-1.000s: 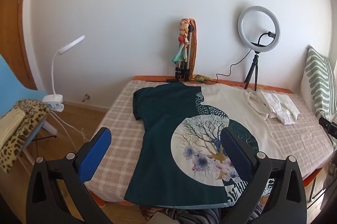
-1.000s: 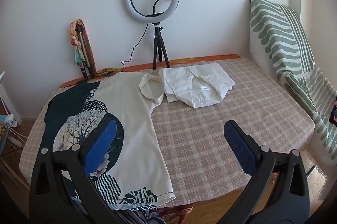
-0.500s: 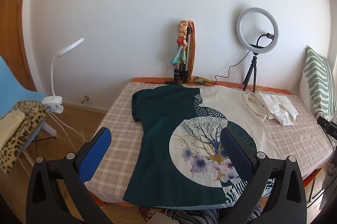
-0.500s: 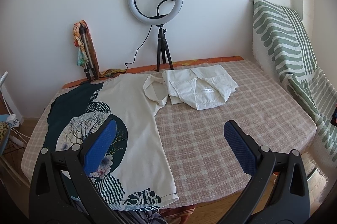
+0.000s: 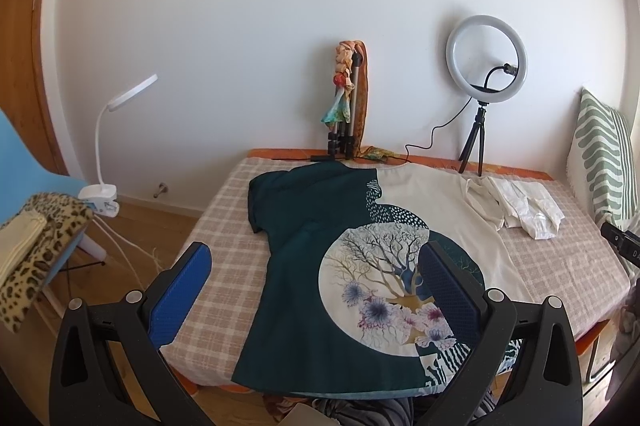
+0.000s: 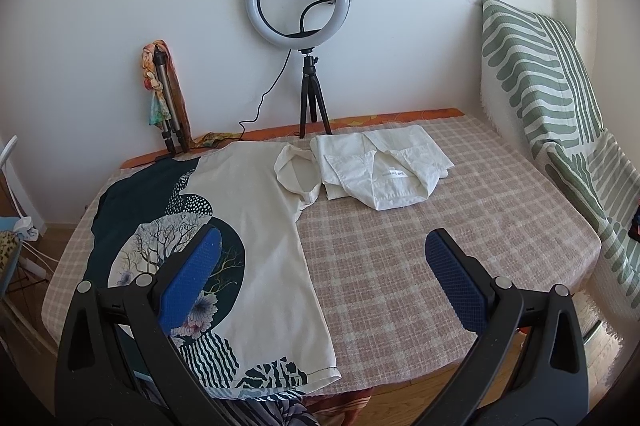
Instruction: Fold small clothes
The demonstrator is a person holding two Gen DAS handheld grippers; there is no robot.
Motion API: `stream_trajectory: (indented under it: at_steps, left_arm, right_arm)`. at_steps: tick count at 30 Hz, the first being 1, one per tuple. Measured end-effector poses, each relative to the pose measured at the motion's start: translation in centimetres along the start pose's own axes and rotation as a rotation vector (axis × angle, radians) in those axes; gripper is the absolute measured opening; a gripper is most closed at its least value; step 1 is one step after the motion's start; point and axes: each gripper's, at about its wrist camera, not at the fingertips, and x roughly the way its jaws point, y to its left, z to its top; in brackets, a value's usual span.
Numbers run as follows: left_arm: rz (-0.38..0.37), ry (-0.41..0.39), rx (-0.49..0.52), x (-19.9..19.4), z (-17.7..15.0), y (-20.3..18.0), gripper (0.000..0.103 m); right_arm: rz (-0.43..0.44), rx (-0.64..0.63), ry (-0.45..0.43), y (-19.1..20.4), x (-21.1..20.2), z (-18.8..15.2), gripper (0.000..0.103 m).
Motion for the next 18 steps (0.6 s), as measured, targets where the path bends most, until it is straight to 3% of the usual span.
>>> stream_trajectory:
  at_steps: [18]
  left_arm:
    - [-0.006, 0.0, -0.013, -0.2, 0.0, 0.18, 0.103]
  right_arm:
    - [0.007, 0.001, -0.005, 0.46, -0.25, 0.07, 0.103]
